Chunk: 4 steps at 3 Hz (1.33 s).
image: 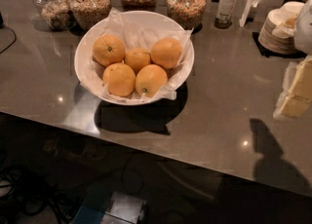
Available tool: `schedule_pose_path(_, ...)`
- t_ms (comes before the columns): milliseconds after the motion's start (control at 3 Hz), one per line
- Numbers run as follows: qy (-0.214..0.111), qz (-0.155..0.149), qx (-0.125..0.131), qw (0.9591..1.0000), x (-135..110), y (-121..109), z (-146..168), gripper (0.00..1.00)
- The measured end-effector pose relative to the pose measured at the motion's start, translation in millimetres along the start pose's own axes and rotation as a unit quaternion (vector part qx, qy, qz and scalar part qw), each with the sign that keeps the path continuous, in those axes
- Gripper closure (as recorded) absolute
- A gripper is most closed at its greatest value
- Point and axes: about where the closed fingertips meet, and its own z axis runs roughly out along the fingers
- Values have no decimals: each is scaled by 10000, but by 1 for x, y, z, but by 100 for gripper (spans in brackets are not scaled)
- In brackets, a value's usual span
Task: Pick orange from white bowl
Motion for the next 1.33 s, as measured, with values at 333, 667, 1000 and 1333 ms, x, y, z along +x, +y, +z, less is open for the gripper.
schedule_pose_path(333, -2, -2, 1, 10000, 0, 0, 0, 0)
schedule_pose_path(667, -171, -115, 56, 9998, -11, -4, -1, 0)
schedule_pose_path(1000, -651, -412, 63, 9970, -40, -16, 0, 0)
schedule_pose_path(1333, -1326, -673, -37, 9889, -75, -28, -2, 0)
